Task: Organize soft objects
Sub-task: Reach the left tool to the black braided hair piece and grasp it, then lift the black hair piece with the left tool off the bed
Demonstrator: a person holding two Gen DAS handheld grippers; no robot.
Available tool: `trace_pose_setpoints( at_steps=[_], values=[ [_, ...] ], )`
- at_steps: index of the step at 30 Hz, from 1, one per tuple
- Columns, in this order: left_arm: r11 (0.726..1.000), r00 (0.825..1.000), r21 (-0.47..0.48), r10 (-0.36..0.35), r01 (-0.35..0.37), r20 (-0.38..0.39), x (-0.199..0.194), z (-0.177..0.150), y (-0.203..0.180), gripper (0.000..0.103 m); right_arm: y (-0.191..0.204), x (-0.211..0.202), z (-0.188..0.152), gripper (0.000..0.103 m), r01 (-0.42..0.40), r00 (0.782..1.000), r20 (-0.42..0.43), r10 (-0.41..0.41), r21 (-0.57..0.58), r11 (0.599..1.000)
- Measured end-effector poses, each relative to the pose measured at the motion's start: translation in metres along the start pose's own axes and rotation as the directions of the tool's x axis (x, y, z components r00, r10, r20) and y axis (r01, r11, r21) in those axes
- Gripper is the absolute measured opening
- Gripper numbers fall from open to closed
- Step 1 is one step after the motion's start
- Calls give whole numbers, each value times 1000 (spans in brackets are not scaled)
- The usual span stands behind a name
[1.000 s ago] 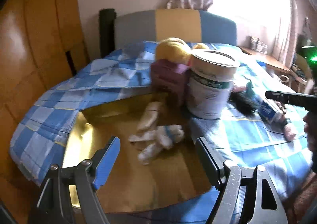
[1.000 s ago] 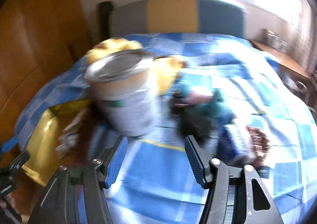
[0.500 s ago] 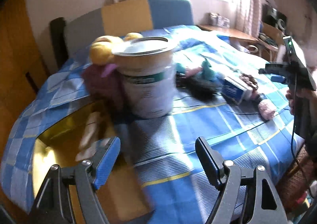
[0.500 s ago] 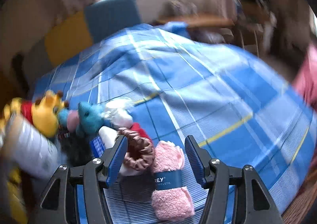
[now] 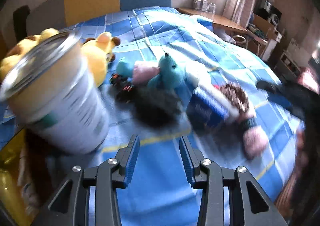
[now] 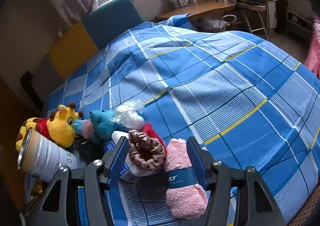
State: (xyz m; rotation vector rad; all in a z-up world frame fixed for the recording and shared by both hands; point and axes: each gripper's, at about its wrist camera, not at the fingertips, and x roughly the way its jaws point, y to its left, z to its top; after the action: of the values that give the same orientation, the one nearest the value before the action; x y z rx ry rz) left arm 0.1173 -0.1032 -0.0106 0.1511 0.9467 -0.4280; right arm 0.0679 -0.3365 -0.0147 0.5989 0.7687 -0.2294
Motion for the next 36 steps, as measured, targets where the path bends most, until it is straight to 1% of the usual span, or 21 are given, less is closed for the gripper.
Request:
trace_pose_setpoints(
  at_steps=[3, 5, 6, 8, 10, 11, 13, 14, 16, 18, 19, 20, 21, 22, 24, 25, 27, 29, 32, 34, 36],
  values=[
    [997, 1000, -69, 22, -22, -3, 25, 25, -2, 42, 0, -2, 0, 61, -23, 1000, 3, 23, 8, 1000],
    [992, 997, -100, 72, -72, -6, 44, 41, -2, 42, -1, -3, 0, 61, -41, 999, -1, 41, 16, 999],
    [990, 997, -117, 82, -83, -13, 53, 47, -2, 43, -2, -2, 1, 61, -49, 999, -4, 49, 20, 999],
    [985, 994, -135, 100, -103, -34, 69, 56, -1, 49, -2, -2, 1, 61, -65, 998, -11, 66, 29, 997],
    [980, 989, -137, 139, -143, -41, 84, 63, -2, 51, -2, -1, 0, 61, -83, 996, -19, 84, 32, 996],
    [977, 985, -137, 155, -164, -68, 95, 67, -2, 53, -1, -1, 0, 61, -89, 996, -21, 90, 34, 995],
    [972, 980, -142, 177, -189, -92, 108, 71, 0, 55, -1, -1, 0, 61, -101, 994, -24, 102, 32, 994],
    [967, 977, -156, 188, -201, -96, 112, 73, 3, 59, -1, -1, 0, 61, -106, 994, -25, 107, 33, 994],
    [966, 979, -176, 174, -190, -105, 120, 75, 7, 61, -1, -1, -1, 61, -113, 993, -30, 114, 38, 993],
    [966, 978, -179, 166, -186, -123, 127, 77, 10, 61, -2, -1, -1, 61, -115, 993, -31, 116, 41, 993],
    [969, 978, -167, 163, -184, -131, 130, 76, 10, 58, -2, -1, -1, 61, -114, 993, -30, 115, 41, 993],
    [972, 977, -149, 161, -181, -139, 133, 75, 9, 39, -1, -1, -1, 61, -113, 993, -27, 114, 40, 993],
    [974, 976, -139, 161, -181, -144, 133, 72, 7, 26, -1, -1, -1, 61, -112, 993, -25, 113, 39, 993],
    [975, 976, -125, 167, -186, -143, 132, 69, 6, 9, -1, -2, -1, 61, -107, 994, -20, 108, 37, 994],
    [981, 983, -108, 147, -160, -112, 124, 63, 6, 6, -1, -2, -1, 61, -103, 995, -17, 103, 35, 994],
    [987, 988, -97, 119, -129, -98, 116, 58, 7, 5, -2, -2, -1, 61, -98, 995, -12, 98, 34, 995],
    [992, 993, -80, 88, -95, -80, 102, 48, 7, 5, -2, -3, 0, 61, -93, 996, -7, 93, 33, 995],
    [996, 997, -82, 23, -29, -77, 83, 30, 12, 5, -3, -3, 0, 61, -88, 996, -5, 89, 31, 996],
    [995, 995, -87, -56, 49, -84, 58, 1, 19, 5, -4, -5, 0, 61, -89, 996, 0, 89, 36, 995],
    [993, 990, -79, -98, 90, -103, 43, -20, 24, 5, -4, -5, 0, 61, -85, 996, 3, 85, 38, 996],
    [992, 987, -56, -118, 112, -112, 26, -43, 28, 5, -4, -5, -1, 61, -83, 997, 0, 83, 36, 996]
  ],
)
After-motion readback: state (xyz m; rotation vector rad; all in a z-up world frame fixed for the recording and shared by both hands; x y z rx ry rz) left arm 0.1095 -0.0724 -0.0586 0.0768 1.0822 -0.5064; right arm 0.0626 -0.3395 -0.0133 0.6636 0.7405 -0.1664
